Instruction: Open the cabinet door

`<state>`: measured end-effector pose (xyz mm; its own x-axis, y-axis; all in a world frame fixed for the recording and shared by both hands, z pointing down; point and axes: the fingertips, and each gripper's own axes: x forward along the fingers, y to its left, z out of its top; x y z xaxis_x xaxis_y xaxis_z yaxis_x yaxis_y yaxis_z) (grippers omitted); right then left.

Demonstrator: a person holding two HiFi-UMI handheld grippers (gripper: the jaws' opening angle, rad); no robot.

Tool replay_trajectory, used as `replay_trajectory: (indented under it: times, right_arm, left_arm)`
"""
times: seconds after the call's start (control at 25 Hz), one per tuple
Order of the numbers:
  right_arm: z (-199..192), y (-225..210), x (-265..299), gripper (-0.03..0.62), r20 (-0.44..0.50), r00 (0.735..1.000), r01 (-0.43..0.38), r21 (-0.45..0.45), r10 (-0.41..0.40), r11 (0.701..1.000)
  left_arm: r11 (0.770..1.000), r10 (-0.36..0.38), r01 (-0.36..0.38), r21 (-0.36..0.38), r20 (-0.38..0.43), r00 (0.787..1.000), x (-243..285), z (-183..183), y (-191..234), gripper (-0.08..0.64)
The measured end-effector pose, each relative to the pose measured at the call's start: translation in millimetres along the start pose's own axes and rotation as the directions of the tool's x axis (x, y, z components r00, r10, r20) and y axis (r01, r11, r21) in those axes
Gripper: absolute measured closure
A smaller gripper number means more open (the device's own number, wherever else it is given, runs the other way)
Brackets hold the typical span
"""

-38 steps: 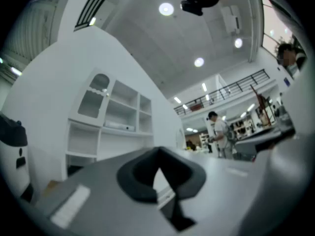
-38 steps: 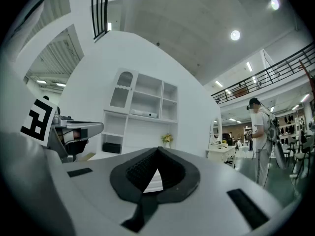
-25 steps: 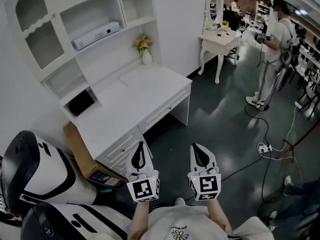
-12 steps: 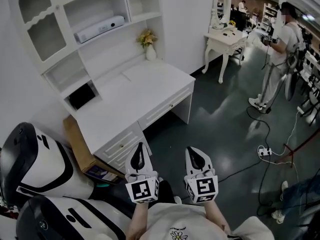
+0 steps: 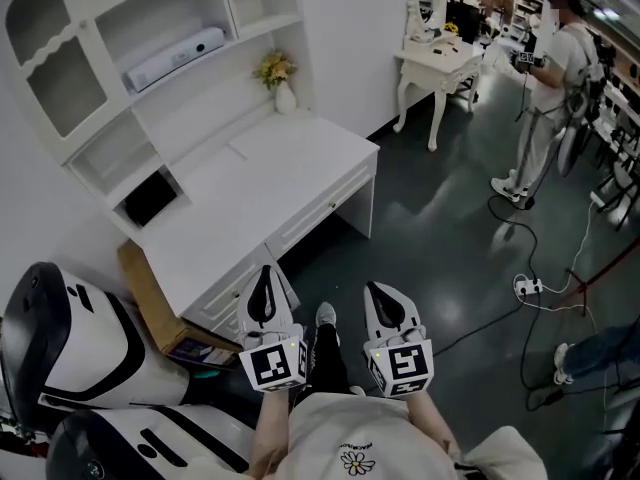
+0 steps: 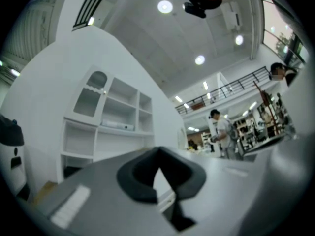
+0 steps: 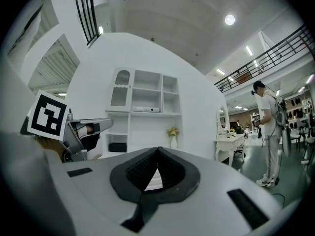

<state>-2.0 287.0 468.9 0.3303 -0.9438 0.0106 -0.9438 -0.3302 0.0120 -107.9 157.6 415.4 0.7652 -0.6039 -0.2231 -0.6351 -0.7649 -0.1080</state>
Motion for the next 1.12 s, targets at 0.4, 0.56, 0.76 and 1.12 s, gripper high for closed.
replay_trajectory:
  times: [0.4,0.56,0.76,1.12]
  right_arm:
    - [1.0,-27.3,58.5,0.594,0.000,1.000,0.031,-0.034,-0.031,0.999]
    - [1.2,-35.2,102.4,0.593,-0.014,1.000,0.014,-0.035,-0.014,0.999]
    - [1.4,-36.6,178.6,0.594,-0.035,0.999,-0.021,-0.039,0.020,0.999]
    - [38.8,-49.2,316.1,0.593,-0.007,0.999,-0.046,-0.040,0.045,0.998]
  left_arm:
    - [0.998,-0.067,0.067,-0.004,0.016,0.998,80.3,-22.5,-1.9,0.554]
    - [0.998,-0.061,0.061,-0.022,0.009,0.998,118.4,-32.1,9.8,0.554]
    - [0.999,-0.040,0.040,-0.031,0.011,0.999,170.0,-46.8,42.0,0.554]
    - [0.999,-0.033,0.034,-0.014,0.048,0.998,297.7,-39.1,104.6,0.554]
